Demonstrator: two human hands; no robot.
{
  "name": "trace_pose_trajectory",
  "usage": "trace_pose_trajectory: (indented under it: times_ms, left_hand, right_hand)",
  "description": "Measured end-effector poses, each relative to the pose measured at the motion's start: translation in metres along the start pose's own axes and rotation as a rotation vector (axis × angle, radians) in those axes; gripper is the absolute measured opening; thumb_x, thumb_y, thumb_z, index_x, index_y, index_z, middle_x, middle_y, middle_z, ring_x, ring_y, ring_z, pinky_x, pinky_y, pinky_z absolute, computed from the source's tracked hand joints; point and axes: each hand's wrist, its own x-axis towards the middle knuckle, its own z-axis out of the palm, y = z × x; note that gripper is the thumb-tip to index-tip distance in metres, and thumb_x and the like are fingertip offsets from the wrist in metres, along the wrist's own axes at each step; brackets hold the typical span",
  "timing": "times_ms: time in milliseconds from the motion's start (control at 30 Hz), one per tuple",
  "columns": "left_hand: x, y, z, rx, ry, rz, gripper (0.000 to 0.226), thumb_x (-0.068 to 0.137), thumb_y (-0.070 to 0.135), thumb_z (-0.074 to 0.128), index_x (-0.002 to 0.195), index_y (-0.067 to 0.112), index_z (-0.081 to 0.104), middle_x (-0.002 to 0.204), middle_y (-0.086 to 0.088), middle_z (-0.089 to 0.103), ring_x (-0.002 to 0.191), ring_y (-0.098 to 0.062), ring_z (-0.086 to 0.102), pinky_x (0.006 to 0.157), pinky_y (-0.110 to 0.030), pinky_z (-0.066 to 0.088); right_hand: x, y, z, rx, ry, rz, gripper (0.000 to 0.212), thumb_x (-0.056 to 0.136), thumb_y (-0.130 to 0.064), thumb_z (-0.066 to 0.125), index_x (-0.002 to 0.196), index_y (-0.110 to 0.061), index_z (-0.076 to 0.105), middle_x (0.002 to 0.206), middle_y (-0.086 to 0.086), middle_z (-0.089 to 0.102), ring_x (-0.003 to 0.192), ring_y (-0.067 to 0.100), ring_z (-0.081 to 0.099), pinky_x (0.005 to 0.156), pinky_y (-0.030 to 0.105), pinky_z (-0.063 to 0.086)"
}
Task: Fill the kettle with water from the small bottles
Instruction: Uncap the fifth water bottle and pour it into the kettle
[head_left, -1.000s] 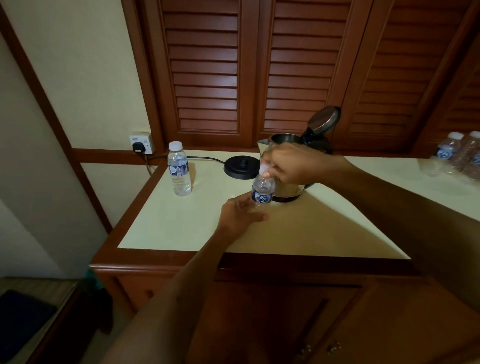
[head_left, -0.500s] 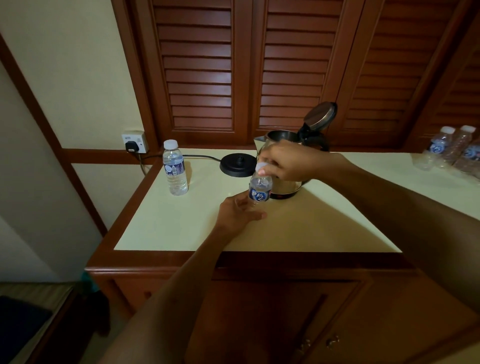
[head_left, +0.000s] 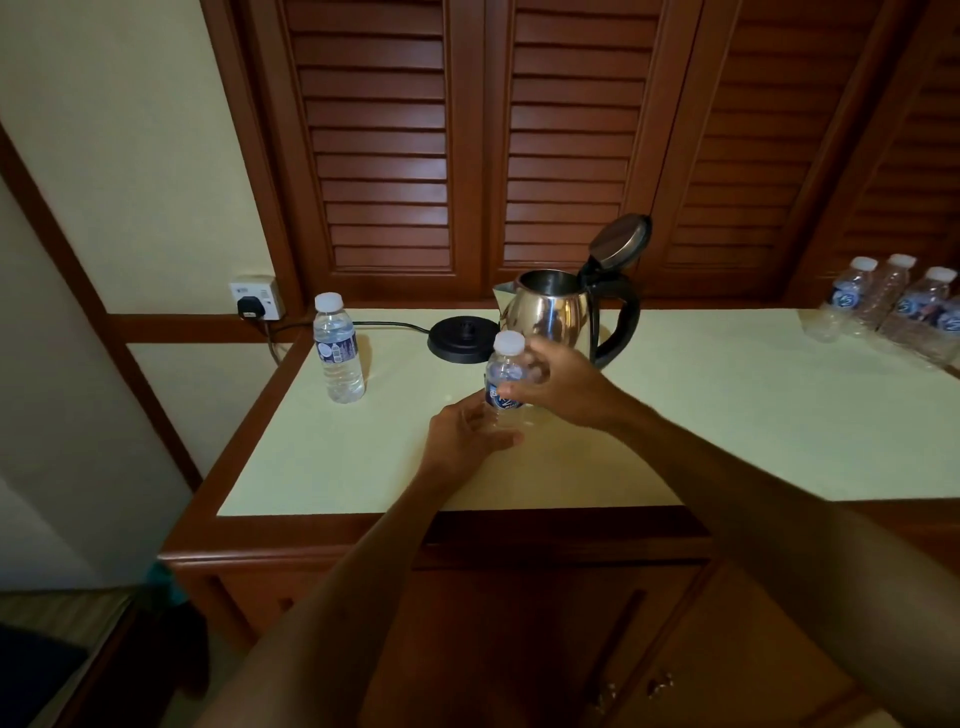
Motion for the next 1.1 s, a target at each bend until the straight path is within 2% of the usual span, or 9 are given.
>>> trace_pose_trajectory:
  times_ms: [133,267,367,467,533,667,800,967,1100]
  left_hand:
    - [0.0,0.005,0.003,0.133,-0.037,-0.011,0.057,0.075,0.028,0.086,0.127,0.023,0.064,0.116,-0.001,0.07,0.107,-0.017,0.065,0.09,-0.024,0.05]
    - [-0.002,0.01,0.014,0.384,-0.052,0.045,0.085,0.081,0.036,0.08,0.152,0.023,0.036,0.139,-0.003,0.056,0.119,-0.018,0.057,0.096,-0.025,0.041]
    - [0.002,0.016,0.031,0.521,-0.062,0.154,0.071,0.087,0.033,0.074,0.149,0.025,0.041,0.141,-0.003,0.057,0.124,-0.021,0.056,0.103,-0.031,0.042]
    - [0.017,0.027,0.063,0.567,-0.11,0.26,0.059,0.088,0.028,0.072,0.143,0.027,0.05,0.14,-0.002,0.058,0.125,-0.021,0.056,0.105,-0.035,0.046]
    - [0.03,0.038,0.094,0.57,-0.161,0.277,0.056,0.091,0.028,0.068,0.144,0.024,0.049,0.142,-0.003,0.056,0.128,-0.021,0.053,0.108,-0.038,0.044]
    - [0.062,0.059,0.172,0.618,-0.236,0.32,0.054,0.092,0.029,0.066,0.143,0.022,0.05,0.135,-0.003,0.061,0.122,-0.019,0.057,0.106,-0.033,0.043]
    - [0.096,0.072,0.245,0.649,-0.276,0.325,0.05,0.091,0.03,0.064,0.14,0.024,0.053,0.136,0.0,0.06,0.119,-0.019,0.059,0.104,-0.032,0.045]
    - [0.154,0.081,0.329,0.746,-0.283,0.322,0.047,0.09,0.037,0.062,0.136,0.027,0.055,0.135,0.003,0.061,0.124,-0.019,0.055,0.105,-0.032,0.044]
    - [0.192,0.085,0.368,0.875,-0.241,0.288,0.049,0.092,0.047,0.058,0.137,0.028,0.054,0.137,0.005,0.059,0.128,-0.018,0.052,0.106,-0.038,0.043]
  right_hand:
    - [-0.003,0.012,0.003,0.151,0.061,0.06,0.044,0.08,-0.027,0.078,0.116,-0.01,0.059,0.104,0.002,0.069,0.093,0.012,0.068,0.076,0.02,0.055]
    - [-0.015,0.027,-0.022,0.068,0.173,0.068,0.03,0.079,-0.024,0.077,0.103,-0.01,0.063,0.092,0.002,0.07,0.081,0.011,0.068,0.07,0.025,0.056]
    - [-0.031,0.051,-0.056,0.015,0.245,0.161,0.024,0.079,-0.022,0.075,0.098,-0.017,0.061,0.084,-0.007,0.065,0.073,0.004,0.062,0.06,0.014,0.044]
    - [-0.049,0.083,-0.098,-0.023,0.341,0.274,0.021,0.079,-0.025,0.073,0.095,-0.02,0.06,0.081,-0.01,0.061,0.07,0.003,0.057,0.054,0.015,0.04]
    - [-0.063,0.106,-0.125,-0.023,0.409,0.321,0.023,0.082,-0.027,0.07,0.101,-0.018,0.06,0.087,-0.005,0.063,0.074,0.007,0.059,0.056,0.015,0.041]
    - [-0.089,0.157,-0.183,-0.02,0.513,0.374,0.03,0.087,-0.026,0.067,0.112,-0.012,0.059,0.099,0.0,0.063,0.089,0.019,0.061,0.061,0.011,0.04]
    - [-0.104,0.212,-0.24,-0.085,0.63,0.405,0.036,0.082,-0.025,0.073,0.109,-0.007,0.059,0.1,0.006,0.066,0.085,0.019,0.059,0.07,0.023,0.042]
    - [-0.106,0.281,-0.306,-0.069,0.706,0.43,0.046,0.075,-0.021,0.079,0.112,-0.008,0.055,0.094,0.001,0.062,0.085,0.022,0.062,0.073,0.032,0.049]
    - [-0.093,0.332,-0.339,-0.033,0.707,0.47,0.059,0.073,-0.021,0.08,0.122,-0.011,0.049,0.105,0.004,0.066,0.094,0.023,0.064,0.079,0.037,0.055]
